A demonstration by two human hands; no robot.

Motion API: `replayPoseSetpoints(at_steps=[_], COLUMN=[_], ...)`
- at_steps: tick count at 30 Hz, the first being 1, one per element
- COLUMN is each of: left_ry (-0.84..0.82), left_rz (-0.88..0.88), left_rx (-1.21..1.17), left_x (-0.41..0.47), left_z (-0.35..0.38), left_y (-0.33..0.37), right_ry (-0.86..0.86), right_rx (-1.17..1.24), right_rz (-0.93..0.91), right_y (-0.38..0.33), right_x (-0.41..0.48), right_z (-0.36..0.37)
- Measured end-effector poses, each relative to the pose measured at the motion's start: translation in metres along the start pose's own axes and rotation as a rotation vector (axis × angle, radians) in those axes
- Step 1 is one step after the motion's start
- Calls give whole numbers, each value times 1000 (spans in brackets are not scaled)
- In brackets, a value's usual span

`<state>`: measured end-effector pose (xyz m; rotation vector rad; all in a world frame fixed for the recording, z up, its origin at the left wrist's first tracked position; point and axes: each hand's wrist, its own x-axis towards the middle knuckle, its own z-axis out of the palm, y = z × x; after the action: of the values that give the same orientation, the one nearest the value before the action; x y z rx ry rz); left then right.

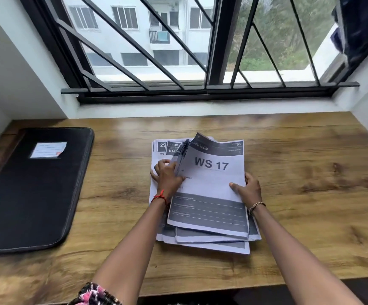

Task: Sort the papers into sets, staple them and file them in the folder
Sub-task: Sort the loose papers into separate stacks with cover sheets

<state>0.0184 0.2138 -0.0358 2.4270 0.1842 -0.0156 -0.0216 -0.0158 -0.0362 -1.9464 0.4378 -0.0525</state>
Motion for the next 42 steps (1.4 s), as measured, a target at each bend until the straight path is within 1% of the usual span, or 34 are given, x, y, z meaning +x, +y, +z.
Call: replayPoseSetpoints(at_steps=[1, 2, 4, 5, 6, 9, 13, 15, 17, 18, 22, 25, 27, 31, 33, 37, 42], left_ry=[-1, 15, 81, 118, 138, 138, 114, 53, -10, -40, -94, -71, -66, -64, -69, -82, -88], left_rz=[41, 123, 328, 396, 413, 249, 223, 164, 75, 60, 98, 87, 84, 95, 100, 131, 169], left_rx=[-54, -120, -193, -208, -231, -356, -230, -201, -84, -28, 61, 60, 58, 53, 50, 61, 105], left_x=[1, 2, -3, -7, -10, -15, -4, -5, -5, -4, -1, -2, -2, -2, -3, -6, -10], left_z=[-1, -2, 1, 4, 6, 5, 6, 4, 2, 1, 0, 2, 2, 2, 1, -1, 2], left_y=[0, -1, -5, -7, -9, -12, -19, -14, -11, -12, -16, -17, -18, -20, -19, -18, -14], right_ry=[4, 7, 15, 19, 23, 29, 33, 37, 37, 37, 31, 28, 31, 43, 60, 162, 219], right_rx=[3, 5, 17, 20, 19, 0, 9, 14, 14, 16, 9, -31, -138, -502, -596, -652, -693], right_rz=[0, 1, 8, 9, 9, 1, 0, 9, 14, 15, 22, 27, 17, -116, -93, -110, -111], right_y=[1, 2, 3, 3, 4, 2, 3, 5, 5, 5, 4, 1, -1, 3, 2, 2, 7], right_x=[0, 0, 0, 0, -1, -3, -4, -4, -4, -3, -4, -7, -14, -30, -35, -38, -35], right_z=[1, 1, 3, 3, 4, 4, 6, 7, 7, 8, 8, 8, 15, 38, 42, 43, 45])
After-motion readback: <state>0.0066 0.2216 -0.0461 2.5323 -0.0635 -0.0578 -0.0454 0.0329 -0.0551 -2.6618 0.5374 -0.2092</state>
